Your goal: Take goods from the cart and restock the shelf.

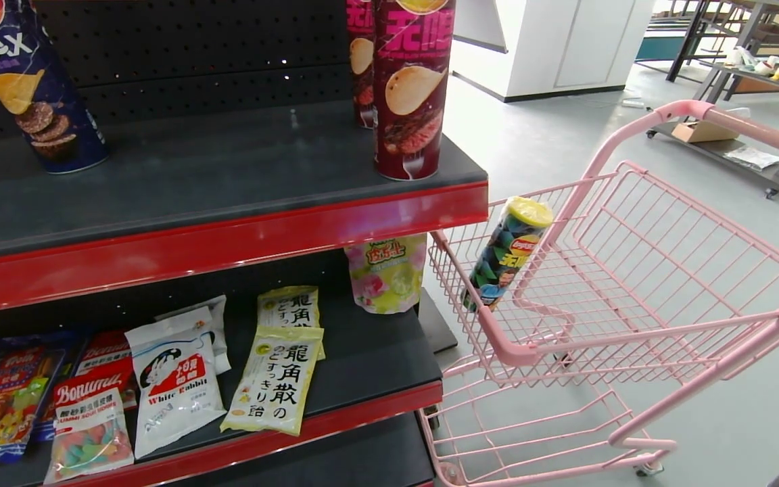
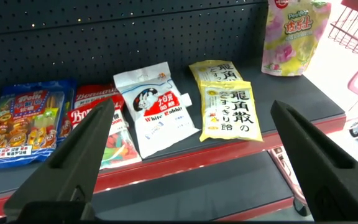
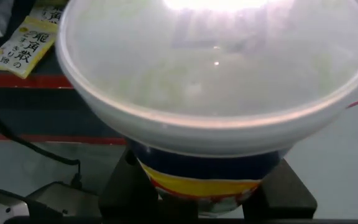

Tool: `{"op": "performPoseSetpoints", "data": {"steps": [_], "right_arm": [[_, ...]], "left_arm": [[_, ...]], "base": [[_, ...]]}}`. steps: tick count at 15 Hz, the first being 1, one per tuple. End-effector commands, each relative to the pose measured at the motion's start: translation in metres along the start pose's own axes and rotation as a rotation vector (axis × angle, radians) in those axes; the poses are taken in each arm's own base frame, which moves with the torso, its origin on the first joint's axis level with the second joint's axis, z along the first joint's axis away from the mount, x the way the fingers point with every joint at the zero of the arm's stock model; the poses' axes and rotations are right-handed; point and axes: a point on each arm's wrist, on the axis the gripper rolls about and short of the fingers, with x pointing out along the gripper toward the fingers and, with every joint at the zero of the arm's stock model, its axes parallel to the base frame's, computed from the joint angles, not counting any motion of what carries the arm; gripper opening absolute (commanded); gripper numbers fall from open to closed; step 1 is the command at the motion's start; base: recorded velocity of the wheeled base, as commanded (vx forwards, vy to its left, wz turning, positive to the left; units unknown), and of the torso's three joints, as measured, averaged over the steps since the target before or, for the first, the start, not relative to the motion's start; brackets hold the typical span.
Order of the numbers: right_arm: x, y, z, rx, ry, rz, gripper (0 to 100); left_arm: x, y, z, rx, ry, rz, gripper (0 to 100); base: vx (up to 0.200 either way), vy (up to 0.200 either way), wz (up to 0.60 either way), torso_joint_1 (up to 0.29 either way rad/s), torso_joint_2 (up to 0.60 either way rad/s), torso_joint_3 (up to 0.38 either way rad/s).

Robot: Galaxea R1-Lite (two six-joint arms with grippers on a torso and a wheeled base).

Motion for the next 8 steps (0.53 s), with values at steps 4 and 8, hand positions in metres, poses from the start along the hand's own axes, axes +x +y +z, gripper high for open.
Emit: {"op": "performPoseSetpoints", "data": {"steps": [4, 8], "right_arm": [[-0.0036, 0.0006, -0.0049, -0.001, -0.012, -0.001, 0], [-0.0029, 0.0006, -0.0056, -0.001, -0.008, 0.001, 0]], "left_arm": [[0.0001, 0.0, 0.0, 0.001, 0.001, 0.001, 100], [0.0001, 0.0, 0.0, -0.001, 0.001, 0.001, 100]], "base": [[0.0, 0.0, 0.0, 0.035, -0.2, -0.159], [0.0, 0.0, 0.0, 0.102, -0.46, -0.353]]}}
